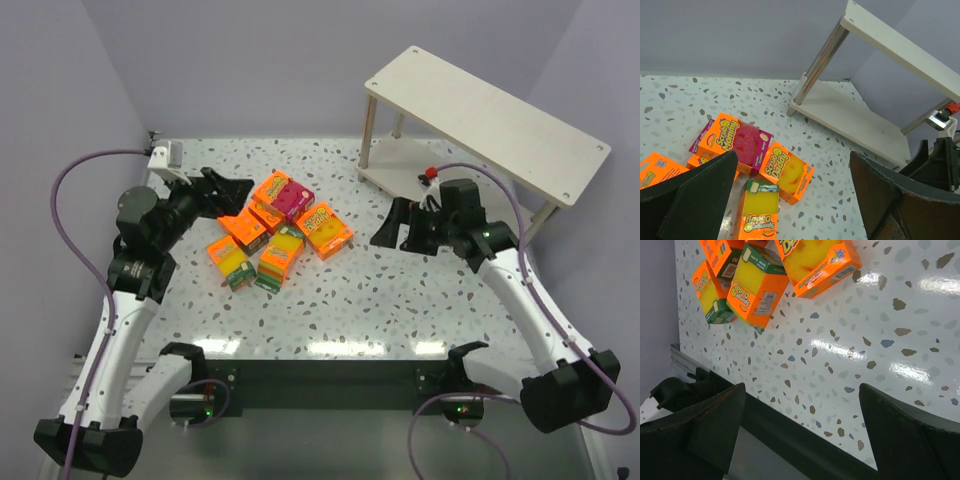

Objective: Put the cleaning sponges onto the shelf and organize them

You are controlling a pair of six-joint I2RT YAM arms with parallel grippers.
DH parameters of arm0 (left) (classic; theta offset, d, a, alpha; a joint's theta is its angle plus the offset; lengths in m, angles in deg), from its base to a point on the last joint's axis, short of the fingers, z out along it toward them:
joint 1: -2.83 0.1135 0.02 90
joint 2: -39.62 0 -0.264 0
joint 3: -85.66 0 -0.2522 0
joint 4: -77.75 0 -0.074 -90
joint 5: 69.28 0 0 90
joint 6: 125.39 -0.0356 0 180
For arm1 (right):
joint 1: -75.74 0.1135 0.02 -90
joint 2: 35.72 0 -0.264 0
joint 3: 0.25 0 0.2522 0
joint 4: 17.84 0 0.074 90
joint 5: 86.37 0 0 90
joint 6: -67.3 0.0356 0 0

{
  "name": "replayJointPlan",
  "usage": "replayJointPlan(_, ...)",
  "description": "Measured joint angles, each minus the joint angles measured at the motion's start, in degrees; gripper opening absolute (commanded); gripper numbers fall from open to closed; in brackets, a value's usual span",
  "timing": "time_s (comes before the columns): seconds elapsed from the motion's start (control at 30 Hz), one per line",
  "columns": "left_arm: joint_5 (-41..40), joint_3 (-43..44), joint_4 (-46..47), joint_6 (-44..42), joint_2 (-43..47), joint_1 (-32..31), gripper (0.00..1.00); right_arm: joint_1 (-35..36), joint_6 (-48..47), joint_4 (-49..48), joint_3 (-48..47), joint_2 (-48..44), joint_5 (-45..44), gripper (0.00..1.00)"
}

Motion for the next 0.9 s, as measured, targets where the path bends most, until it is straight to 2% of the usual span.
replayJointPlan(0.17, -0.11, -0.07, -1.42, -1.55, -2.82, -2.47, 1.00, 10.10, -1.05, 0.31, -4.68, 8.81, -4.74, 0.99)
replayJointPlan(0.4, -1.46, -0.15, -4.96, -4.20, -6.12, -5.73, 1.00, 21.07, -1.36, -0.35, -13.46, 22.69, -18.97, 0.98)
replayJointPlan(0.63, -1.66, -1.84, -5.51, -5.01, -7.17, -5.99, 0.99, 23.61, 1.09, 0.52, -26.80, 38.14, -33.07, 0.98)
replayJointPlan(0.9, -0.20, -0.28, -10.40, -6.62, -16.02, -5.99, 0.99, 24.90, 0.26, 0.35, -36.26, 51.78, -43.08, 0.98)
